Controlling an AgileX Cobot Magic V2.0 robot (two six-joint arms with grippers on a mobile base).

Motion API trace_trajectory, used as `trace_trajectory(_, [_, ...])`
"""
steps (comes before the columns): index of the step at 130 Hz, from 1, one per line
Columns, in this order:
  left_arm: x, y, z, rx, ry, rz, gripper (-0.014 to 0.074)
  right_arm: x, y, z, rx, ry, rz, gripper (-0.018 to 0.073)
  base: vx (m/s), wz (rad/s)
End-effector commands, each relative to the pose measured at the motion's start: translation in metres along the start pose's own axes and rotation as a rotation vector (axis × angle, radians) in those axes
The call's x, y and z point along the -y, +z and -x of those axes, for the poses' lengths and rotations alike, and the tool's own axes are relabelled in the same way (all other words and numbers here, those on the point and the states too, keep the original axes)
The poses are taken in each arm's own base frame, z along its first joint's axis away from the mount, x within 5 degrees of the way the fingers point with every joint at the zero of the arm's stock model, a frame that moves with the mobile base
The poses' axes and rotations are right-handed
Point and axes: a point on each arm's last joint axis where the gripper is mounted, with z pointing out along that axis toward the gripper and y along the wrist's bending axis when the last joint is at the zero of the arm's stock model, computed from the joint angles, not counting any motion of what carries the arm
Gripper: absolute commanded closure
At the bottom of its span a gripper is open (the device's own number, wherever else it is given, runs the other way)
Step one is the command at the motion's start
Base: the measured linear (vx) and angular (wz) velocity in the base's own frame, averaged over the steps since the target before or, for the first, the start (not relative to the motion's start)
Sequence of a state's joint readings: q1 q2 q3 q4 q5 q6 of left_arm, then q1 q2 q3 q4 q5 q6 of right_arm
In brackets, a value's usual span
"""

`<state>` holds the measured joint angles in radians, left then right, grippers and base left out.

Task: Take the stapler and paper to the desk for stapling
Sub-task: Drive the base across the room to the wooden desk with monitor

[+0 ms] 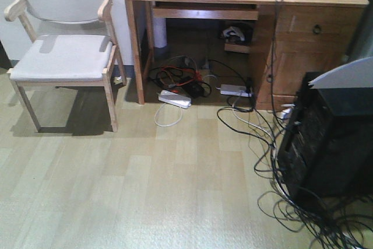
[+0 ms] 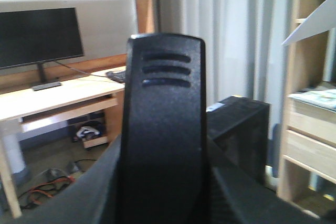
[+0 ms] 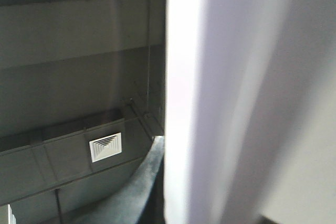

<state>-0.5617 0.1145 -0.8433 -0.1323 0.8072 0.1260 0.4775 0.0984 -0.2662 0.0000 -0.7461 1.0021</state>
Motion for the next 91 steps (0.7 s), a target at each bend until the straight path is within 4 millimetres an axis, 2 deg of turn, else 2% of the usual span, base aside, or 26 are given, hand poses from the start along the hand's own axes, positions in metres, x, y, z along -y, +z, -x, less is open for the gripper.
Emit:
trace_trajectory(1, [-0.0011,-0.0006,0.0168,0.123,-0.007,0.004,0.0603,-0.0077,0.0057,0.0042,0.023,-0.016,0.047,0.0565,0.22,0.16])
trace_trajectory(91, [-0.0011,-0.0006,0.0168,0.123,-0.007,0.004,0.0603,-0.0077,0.0057,0.0042,0.023,-0.016,0.047,0.0565,0.33,0.02])
